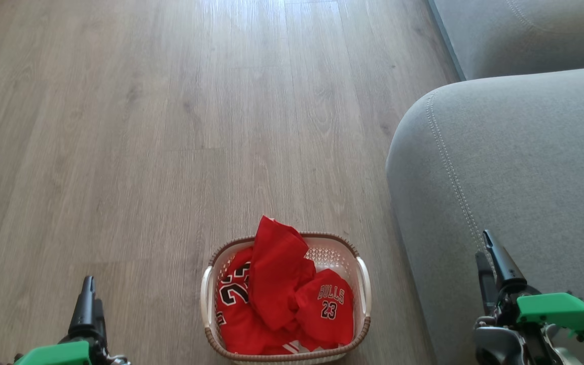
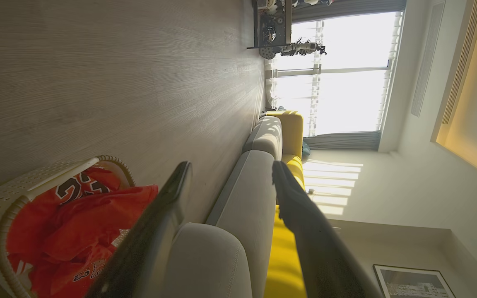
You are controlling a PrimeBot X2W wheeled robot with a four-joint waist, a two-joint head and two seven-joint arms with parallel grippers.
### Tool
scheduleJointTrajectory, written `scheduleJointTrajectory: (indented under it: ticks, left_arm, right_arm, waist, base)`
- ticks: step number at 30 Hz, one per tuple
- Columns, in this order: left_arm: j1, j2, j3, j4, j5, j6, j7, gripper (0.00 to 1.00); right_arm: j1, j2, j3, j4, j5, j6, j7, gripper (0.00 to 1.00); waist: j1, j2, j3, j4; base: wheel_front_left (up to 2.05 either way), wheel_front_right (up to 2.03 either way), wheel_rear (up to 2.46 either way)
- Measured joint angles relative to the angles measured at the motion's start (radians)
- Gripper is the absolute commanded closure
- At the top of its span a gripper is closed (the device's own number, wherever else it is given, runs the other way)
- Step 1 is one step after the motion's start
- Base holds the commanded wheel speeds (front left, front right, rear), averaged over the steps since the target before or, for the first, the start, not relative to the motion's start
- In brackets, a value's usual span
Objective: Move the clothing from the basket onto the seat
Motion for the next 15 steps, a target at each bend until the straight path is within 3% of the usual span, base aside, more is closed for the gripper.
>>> scheduleJointTrajectory:
  ticks: [15]
  left_arm:
    - [0.017, 0.000, -0.016, -0.053, 0.131, 0.027, -0.040, 0.00]
  right_arm:
    - [0.000, 0.031, -0.047, -0.014, -0.175, 0.000, 0.000, 0.00]
  waist:
    - [0.0000, 0.0000, -0.010, 0.002]
  base:
    - [0.00, 0.00, 0.00]
